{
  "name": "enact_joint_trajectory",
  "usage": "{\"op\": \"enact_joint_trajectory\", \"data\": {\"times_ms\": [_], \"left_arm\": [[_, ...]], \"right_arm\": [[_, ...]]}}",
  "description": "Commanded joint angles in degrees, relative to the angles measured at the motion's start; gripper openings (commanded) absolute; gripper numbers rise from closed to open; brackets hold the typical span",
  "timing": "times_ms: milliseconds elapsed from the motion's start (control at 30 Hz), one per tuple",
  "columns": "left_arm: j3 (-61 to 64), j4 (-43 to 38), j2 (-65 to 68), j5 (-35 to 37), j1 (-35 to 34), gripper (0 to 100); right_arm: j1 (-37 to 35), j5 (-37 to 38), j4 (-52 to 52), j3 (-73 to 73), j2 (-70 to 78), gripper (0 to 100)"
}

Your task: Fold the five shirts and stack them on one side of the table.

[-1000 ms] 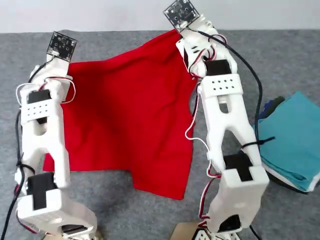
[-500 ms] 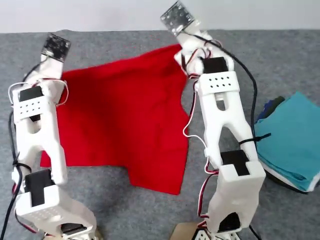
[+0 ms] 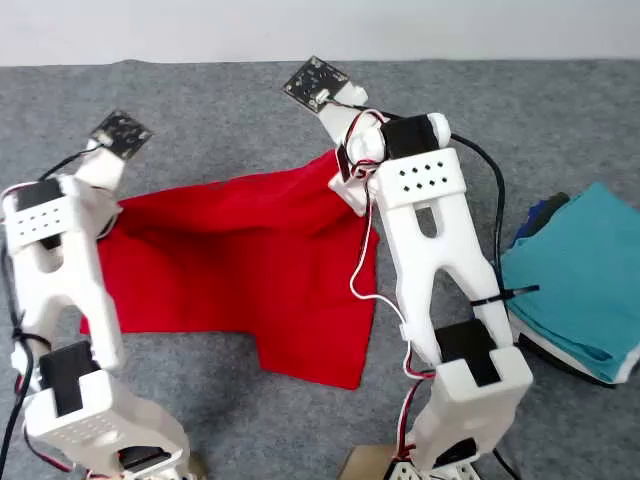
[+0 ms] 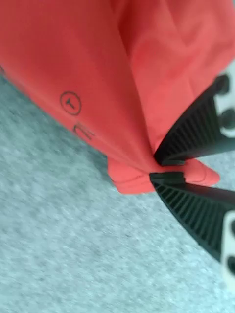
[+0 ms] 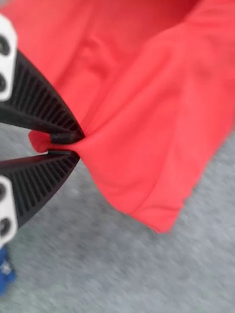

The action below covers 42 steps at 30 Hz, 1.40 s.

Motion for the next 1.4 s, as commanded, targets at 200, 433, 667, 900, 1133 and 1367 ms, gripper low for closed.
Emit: {"op": "enact_joint_trajectory", "data": {"times_ms": [200, 433, 667, 900, 1133, 1367], "left_arm": [[-7.3, 16.0, -0.5, -12.0, -2.8, 1], [-12.5, 26.5, -0.4, -17.4, -2.8, 1], [-12.4, 30.3, 0.2, -19.7, -3.4, 1], [-12.4, 30.5, 7.4, -19.5, -3.5, 1], [-12.5, 30.5, 11.2, -18.4, -3.5, 8], [-16.0, 34.8, 11.1, -17.9, -3.3, 13]], "right_arm": [[-3.6, -4.6, 14.5, -2.3, -8.8, 1.0], [-9.6, -7.3, 14.4, 11.6, -18.4, 1.0], [-12.8, -13.2, 14.3, 26.1, -24.9, 1.0], [-14.3, -16.5, 12.4, 35.5, -25.9, 1.0], [-14.1, -16.6, 5.3, 44.0, -25.8, 4.7], [-12.4, -22.2, 10.6, 36.6, -26.4, 26.8]]}}
